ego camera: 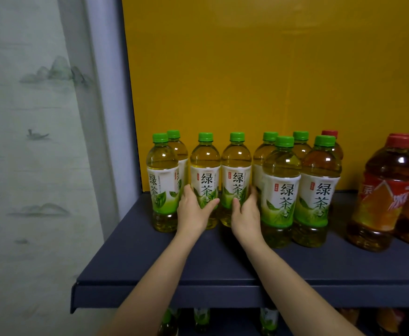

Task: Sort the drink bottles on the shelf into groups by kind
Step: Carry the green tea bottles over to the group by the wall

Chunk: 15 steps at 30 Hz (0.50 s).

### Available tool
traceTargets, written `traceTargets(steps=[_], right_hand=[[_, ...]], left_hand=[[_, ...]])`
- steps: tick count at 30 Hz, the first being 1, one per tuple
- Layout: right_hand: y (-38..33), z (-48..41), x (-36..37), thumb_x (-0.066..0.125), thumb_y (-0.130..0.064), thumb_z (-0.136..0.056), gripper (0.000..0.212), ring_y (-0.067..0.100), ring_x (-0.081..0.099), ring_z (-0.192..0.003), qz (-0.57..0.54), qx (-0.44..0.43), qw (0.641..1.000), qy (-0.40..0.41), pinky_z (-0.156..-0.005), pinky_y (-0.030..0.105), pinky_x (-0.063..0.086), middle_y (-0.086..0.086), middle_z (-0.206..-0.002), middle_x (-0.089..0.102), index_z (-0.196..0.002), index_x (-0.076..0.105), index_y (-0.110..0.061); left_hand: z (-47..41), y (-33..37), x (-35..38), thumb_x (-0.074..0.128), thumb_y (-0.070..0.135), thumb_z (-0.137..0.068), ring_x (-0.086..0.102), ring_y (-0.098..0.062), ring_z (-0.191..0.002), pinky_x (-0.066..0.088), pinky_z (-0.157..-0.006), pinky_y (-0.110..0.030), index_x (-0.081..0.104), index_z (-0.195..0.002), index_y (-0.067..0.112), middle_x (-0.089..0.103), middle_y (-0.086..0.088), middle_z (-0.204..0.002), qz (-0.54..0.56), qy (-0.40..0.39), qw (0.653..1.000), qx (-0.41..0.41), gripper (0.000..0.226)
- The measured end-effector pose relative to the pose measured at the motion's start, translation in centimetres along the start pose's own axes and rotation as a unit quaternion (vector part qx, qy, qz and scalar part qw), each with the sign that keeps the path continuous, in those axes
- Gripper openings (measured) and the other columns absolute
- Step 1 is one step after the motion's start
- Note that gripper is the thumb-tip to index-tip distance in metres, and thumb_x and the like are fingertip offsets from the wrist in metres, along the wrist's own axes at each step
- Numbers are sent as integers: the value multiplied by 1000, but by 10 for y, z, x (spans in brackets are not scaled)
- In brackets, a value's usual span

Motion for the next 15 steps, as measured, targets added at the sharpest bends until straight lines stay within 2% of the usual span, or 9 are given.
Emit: traceTargets(steps=[4,9,12,15], right_hand=[[-1,-1,0,42,-7,-95,55,25,32,-136,-1,1,1000,-4,-108,28,25,13,-147,34,-144,17,-8],[0,0,-1,41,-8,-95,55,25,32,-136,-6,7,1000,-10,-109,29,24,12,-148,34,-145,17,-10],[2,2,-2,43,-6,-94,58,23,30,-138,-2,-4,1000,-16,-114,34,23,9,-148,33,-145,17,-13],[-2,11,-3,48,0,-89,70,15,19,-142,-4,-43,998,-42,-117,38,16,3,-153,25,-148,13,-16]], left_hand=[[-5,2,1,73,22,-78,55,-25,-114,42,-85,-25,43,-118,2,58,-12,-123,17,-17,1000,-10,54],[-4,0,2,72,23,-79,54,-22,-117,39,-85,-21,42,-122,4,57,-9,-126,24,-28,999,-13,56],[2,1,0,69,24,-82,46,-20,-125,36,-96,-23,36,-133,7,50,-6,-135,36,-63,997,-13,63],[19,-1,-9,62,25,-87,38,-14,-132,32,-109,-30,31,-140,11,42,0,-141,69,-125,990,3,64]])
Point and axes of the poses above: each hand's wrist, its own z-axis away from the middle knuckle, its own x-axis out of the palm, y = z × x, the point moved 4 cm from there along -z, towards the middle knuckle
